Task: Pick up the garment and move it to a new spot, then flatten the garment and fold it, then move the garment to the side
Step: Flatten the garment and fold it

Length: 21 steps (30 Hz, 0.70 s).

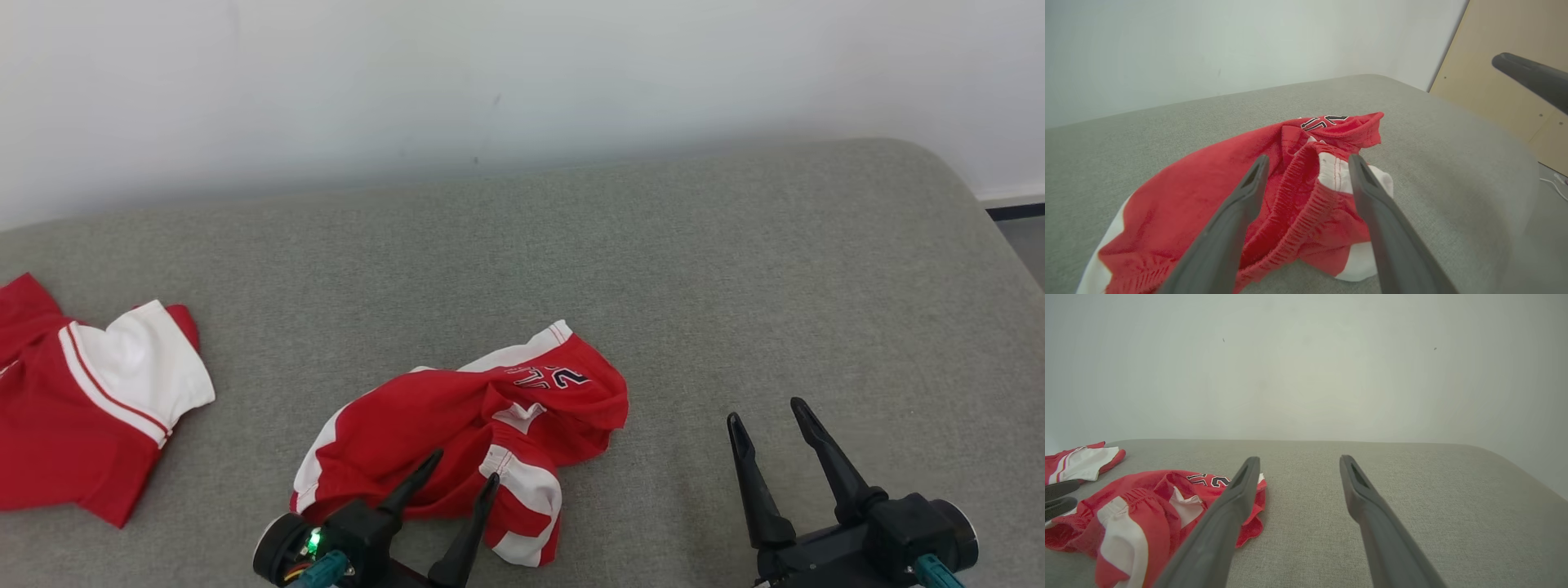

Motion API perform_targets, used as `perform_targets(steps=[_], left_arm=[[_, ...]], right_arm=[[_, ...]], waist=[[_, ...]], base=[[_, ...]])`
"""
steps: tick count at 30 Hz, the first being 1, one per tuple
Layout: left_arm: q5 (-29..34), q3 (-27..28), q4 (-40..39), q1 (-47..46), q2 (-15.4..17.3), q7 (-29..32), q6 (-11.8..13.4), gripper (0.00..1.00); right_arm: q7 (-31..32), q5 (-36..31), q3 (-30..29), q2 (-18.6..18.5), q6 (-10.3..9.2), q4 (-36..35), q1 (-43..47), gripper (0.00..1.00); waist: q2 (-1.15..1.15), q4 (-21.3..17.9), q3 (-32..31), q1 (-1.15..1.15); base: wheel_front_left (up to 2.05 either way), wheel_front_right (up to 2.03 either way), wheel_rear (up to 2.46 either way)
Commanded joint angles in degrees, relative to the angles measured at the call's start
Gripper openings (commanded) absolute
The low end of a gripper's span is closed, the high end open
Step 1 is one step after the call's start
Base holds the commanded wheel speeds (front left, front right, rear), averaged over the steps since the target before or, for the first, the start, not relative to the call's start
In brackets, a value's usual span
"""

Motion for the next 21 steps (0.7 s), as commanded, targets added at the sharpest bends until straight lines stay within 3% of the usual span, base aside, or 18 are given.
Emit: perform_targets(steps=[1, 9, 12, 13, 21], left_arm=[[-1.2, -0.6, 0.3, -1.0, 0.6, 0.4, 0.1, 1.00], [-5.9, -5.4, 2.3, -4.1, 3.6, 4.8, 0.1, 1.00], [-7.7, -7.2, 1.8, -5.2, 4.4, 5.5, 0.1, 0.07], [-8.0, -7.5, 1.8, -5.2, 4.7, 5.4, 0.1, 0.00], [-8.2, -4.6, 0.2, -3.2, 5.7, 0.5, 2.9, 0.00]], right_arm=[[0.0, 0.1, -0.2, 0.0, 0.05, 0.0, -0.6, 1.00], [0.0, 0.3, -0.3, 0.6, 0.05, 0.0, -0.6, 1.00], [0.0, 0.3, -0.6, 0.6, 0.04, -0.2, -0.6, 1.00], [0.0, 0.2, -0.8, 0.6, 0.05, -0.2, -0.5, 1.00], [0.0, -0.1, -2.1, 0.4, 0.05, 0.0, 1.5, 1.00]], waist=[[0.00, -1.4, 0.7, -0.01], [0.00, -4.2, 2.0, -0.01], [0.00, -4.7, 2.3, -0.01], [0.00, -4.7, 2.4, -0.01], [0.00, -0.7, 1.4, -0.01]], base=[[0.00, 0.00, 0.00], [0.00, 0.00, 0.00], [0.00, 0.00, 0.00], [0.00, 0.00, 0.00], [0.00, 0.00, 0.00]])
